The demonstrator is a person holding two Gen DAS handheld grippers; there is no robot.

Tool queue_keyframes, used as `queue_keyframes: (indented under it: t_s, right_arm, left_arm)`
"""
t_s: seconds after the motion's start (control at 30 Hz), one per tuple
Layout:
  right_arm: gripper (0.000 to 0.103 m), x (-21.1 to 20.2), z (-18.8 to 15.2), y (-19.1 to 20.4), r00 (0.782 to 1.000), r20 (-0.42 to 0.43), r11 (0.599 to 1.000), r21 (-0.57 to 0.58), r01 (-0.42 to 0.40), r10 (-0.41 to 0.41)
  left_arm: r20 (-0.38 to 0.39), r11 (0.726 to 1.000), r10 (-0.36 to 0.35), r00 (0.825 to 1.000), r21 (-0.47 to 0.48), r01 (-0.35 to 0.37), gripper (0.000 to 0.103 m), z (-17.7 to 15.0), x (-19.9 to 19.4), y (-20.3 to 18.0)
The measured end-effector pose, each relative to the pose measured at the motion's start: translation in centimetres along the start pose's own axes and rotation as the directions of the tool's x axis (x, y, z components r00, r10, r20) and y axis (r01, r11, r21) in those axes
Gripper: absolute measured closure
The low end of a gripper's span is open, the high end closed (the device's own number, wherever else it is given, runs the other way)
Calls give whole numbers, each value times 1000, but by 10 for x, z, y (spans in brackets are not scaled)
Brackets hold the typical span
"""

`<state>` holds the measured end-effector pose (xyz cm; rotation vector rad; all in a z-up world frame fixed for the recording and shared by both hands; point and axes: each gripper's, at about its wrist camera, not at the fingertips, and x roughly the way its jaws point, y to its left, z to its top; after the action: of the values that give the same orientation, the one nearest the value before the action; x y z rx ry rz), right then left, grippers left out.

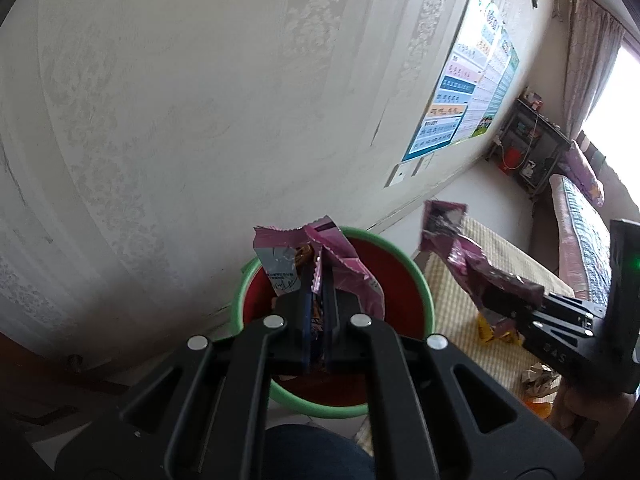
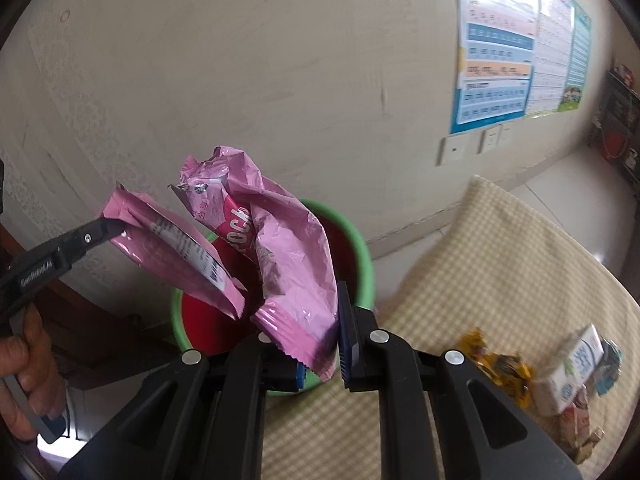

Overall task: Collect trash
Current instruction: 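Open both tools to drop the pink wrappers into the bucket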

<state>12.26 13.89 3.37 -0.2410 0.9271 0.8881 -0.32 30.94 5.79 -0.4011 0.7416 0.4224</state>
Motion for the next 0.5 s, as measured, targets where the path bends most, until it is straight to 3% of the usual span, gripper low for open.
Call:
queue_keyframes:
  t_s: [0.33,0.37,0.4,0.43,0.47,0.5]
  right_arm:
    - [86,35,4,23,998,-54,999,-24,-41,40]
    - [82,37,4,23,997,-61,999,-26,-39,38]
    - [73,38,4,23,997,-63,999,-26,-41,39]
    - [68,38,4,21,997,-61,999,-25,-39,38]
    - [63,40,4,19,997,-62,999,-25,-38,36]
    - [51,40,4,17,997,-65,999,-24,-39,37]
  left_arm:
    - [-39,1000,-14,999,-2,14,99,-7,15,10]
    - [-40,1000,-20,999,-8,19,93,-7,16,11]
    - [-40,1000,-20,999,-11,20,79,-5,17,11]
    - [-34,1000,-23,999,-18,23,71,-5,17,11]
    - [-28,999,-26,999,-27,25,56,-5,17,13]
    - [-24,999,-26,999,-34,25,41,-6,16,13]
